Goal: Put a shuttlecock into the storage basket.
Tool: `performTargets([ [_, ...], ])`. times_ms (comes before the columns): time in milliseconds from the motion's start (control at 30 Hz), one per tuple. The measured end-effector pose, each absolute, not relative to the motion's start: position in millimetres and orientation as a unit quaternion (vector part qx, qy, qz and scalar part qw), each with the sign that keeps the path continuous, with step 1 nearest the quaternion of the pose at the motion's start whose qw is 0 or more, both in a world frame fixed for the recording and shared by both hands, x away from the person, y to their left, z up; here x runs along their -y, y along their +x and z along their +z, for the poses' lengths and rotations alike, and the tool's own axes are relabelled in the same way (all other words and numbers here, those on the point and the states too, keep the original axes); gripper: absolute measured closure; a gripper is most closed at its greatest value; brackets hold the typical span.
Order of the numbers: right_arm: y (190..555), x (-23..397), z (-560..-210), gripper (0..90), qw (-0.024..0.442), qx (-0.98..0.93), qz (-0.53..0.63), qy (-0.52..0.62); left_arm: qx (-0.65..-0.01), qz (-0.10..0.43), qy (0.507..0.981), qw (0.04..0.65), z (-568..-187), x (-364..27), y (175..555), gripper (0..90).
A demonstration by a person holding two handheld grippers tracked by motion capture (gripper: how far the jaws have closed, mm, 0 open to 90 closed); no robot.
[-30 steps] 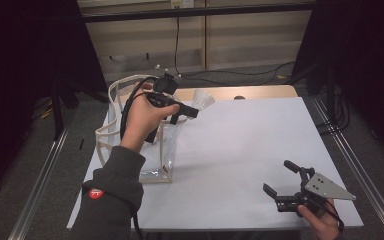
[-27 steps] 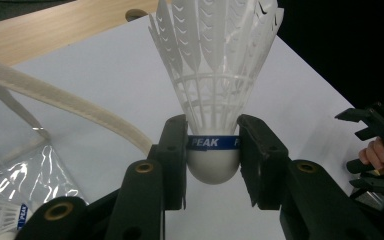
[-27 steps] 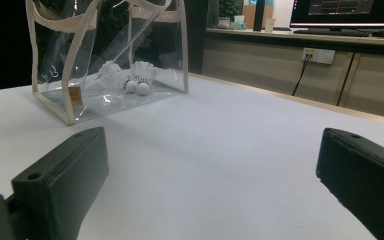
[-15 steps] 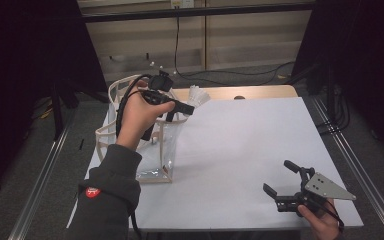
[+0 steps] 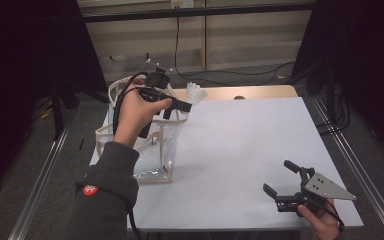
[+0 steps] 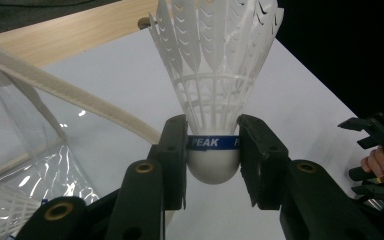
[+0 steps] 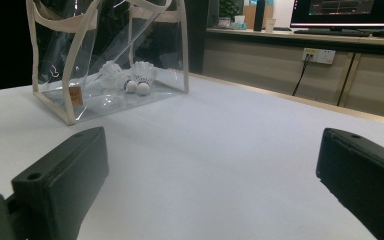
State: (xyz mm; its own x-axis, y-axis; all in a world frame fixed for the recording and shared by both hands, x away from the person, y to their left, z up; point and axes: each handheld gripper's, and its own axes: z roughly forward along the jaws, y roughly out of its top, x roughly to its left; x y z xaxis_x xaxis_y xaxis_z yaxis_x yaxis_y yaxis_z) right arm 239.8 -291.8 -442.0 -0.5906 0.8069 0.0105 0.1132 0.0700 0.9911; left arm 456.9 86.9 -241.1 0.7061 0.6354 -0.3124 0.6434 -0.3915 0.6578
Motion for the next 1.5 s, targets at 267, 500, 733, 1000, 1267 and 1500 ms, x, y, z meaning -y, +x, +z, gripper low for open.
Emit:
performTargets([
  [267,239.6,291.6,-441.7,0.1,0.295,-0.668,0.59,0.345,-0.385,-0.005,0.834,0.394,-240.6,-90.0,458.2,65.5],
  [500,239.7,291.9,-441.9,0.2,0.294,-0.669,0.589,0.344,-0.391,-0.001,0.832,0.394,-239.9,-93.0,459.4,65.5],
  [733,239.8,291.8,-442.0,0.1,0.294,-0.669,0.589,0.344,-0.392,0.002,0.833,0.392,-237.5,-98.1,460.3,65.5],
  [1000,239.4,291.2,-441.6,0.1,0.294,-0.668,0.591,0.344,-0.398,0.009,0.83,0.391,-236.0,-103.8,461.2,65.5],
  [1267,239.9,291.7,-441.9,0.1,0.294,-0.669,0.59,0.344,-0.401,0.014,0.831,0.386,-235.1,-108.5,460.9,65.5],
  [1500,239.6,291.3,-441.7,0.1,0.293,-0.668,0.591,0.345,-0.406,0.016,0.828,0.386,-235.4,-114.2,461.9,65.5],
])
